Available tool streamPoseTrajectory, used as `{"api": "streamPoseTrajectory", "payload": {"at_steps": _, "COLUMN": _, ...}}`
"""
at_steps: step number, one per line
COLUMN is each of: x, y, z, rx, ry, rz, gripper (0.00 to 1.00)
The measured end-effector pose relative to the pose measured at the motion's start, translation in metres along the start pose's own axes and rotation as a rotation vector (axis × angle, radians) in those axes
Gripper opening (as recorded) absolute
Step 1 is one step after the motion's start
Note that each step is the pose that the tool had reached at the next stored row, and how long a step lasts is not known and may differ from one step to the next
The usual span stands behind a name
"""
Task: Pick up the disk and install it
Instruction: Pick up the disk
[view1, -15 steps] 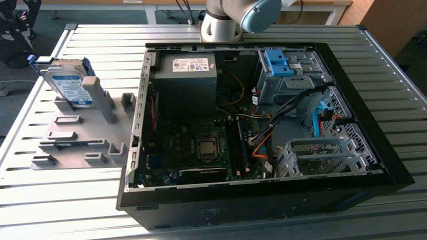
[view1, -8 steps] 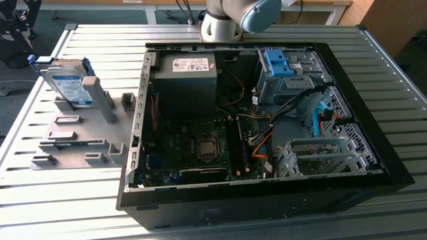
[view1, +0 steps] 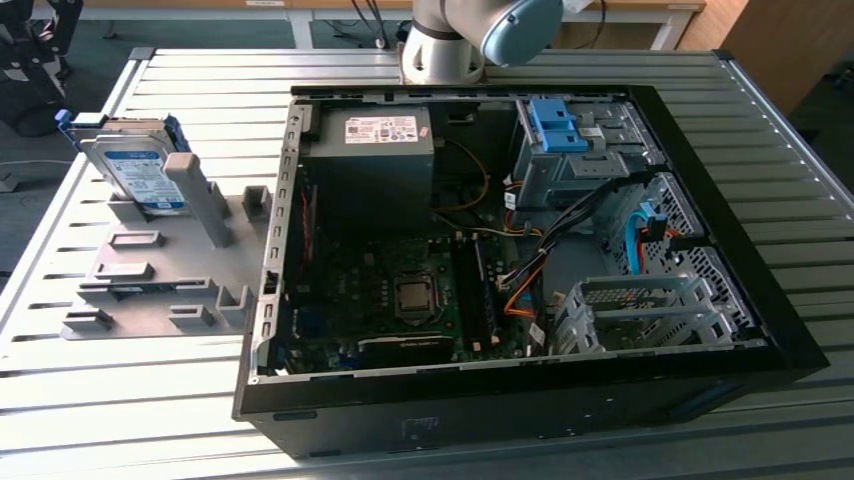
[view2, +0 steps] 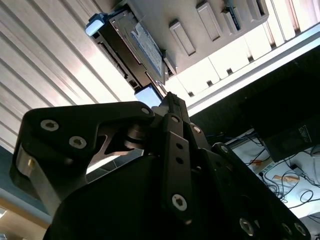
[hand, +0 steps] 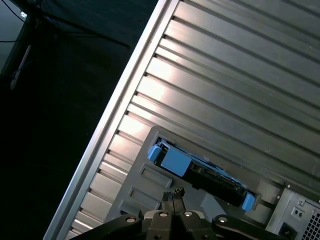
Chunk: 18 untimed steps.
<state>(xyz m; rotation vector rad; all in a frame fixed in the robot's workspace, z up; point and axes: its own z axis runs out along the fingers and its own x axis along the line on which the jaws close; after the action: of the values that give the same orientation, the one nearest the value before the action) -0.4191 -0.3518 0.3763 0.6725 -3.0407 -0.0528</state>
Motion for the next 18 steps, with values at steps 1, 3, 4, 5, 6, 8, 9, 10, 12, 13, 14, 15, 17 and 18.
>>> {"api": "streamPoseTrajectory", "payload": {"at_steps": 1, "x": 0.0000, "y": 0.0000, "z": 0.0000, "rx": 0.0002, "ry": 0.0004, "rz": -0.008, "gripper": 0.11}}
{"api": "streamPoseTrajectory", "payload": {"at_steps": 3, "x": 0.0000, "y": 0.0000, "z": 0.0001, "rx": 0.0006, "ry": 0.0012, "rz": -0.030, "gripper": 0.11}}
{"api": "streamPoseTrajectory", "payload": {"at_steps": 4, "x": 0.0000, "y": 0.0000, "z": 0.0002, "rx": 0.0009, "ry": 0.0018, "rz": -0.047, "gripper": 0.11}}
{"api": "streamPoseTrajectory", "payload": {"at_steps": 5, "x": 0.0000, "y": 0.0000, "z": 0.0003, "rx": 0.0013, "ry": 0.0025, "rz": -0.065, "gripper": 0.11}}
{"api": "streamPoseTrajectory", "payload": {"at_steps": 6, "x": 0.0000, "y": 0.0000, "z": 0.0004, "rx": 0.0016, "ry": 0.0032, "rz": -0.083, "gripper": 0.11}}
{"api": "streamPoseTrajectory", "payload": {"at_steps": 8, "x": 0.0000, "y": 0.0000, "z": 0.0007, "rx": 0.0023, "ry": 0.0047, "rz": -0.119, "gripper": 0.11}}
{"api": "streamPoseTrajectory", "payload": {"at_steps": 9, "x": 0.0000, "y": 0.0000, "z": 0.0008, "rx": 0.0026, "ry": 0.0053, "rz": -0.137, "gripper": 0.11}}
{"api": "streamPoseTrajectory", "payload": {"at_steps": 10, "x": 0.0000, "y": 0.0000, "z": 0.0010, "rx": 0.0030, "ry": 0.0061, "rz": -0.156, "gripper": 0.11}}
{"api": "streamPoseTrajectory", "payload": {"at_steps": 12, "x": 0.0000, "y": -0.0001, "z": 0.0014, "rx": 0.0039, "ry": 0.0073, "rz": -0.192, "gripper": 0.11}}
{"api": "streamPoseTrajectory", "payload": {"at_steps": 13, "x": 0.0000, "y": 0.0000, "z": 0.0015, "rx": 0.0044, "ry": 0.0077, "rz": -0.209, "gripper": 0.11}}
{"api": "streamPoseTrajectory", "payload": {"at_steps": 14, "x": 0.0000, "y": -0.0001, "z": 0.0015, "rx": 0.0051, "ry": 0.0078, "rz": -0.225, "gripper": 0.11}}
{"api": "streamPoseTrajectory", "payload": {"at_steps": 15, "x": 0.0000, "y": -0.0001, "z": 0.0017, "rx": 0.0059, "ry": 0.0072, "rz": -0.239, "gripper": 0.11}}
{"api": "streamPoseTrajectory", "payload": {"at_steps": 17, "x": 0.0000, "y": -0.0001, "z": 0.0021, "rx": 0.0084, "ry": 0.0040, "rz": -0.259, "gripper": 0.11}}
{"api": "streamPoseTrajectory", "payload": {"at_steps": 18, "x": -0.0001, "y": -0.0001, "z": 0.0022, "rx": 0.0096, "ry": 0.0023, "rz": -0.268, "gripper": 0.11}}
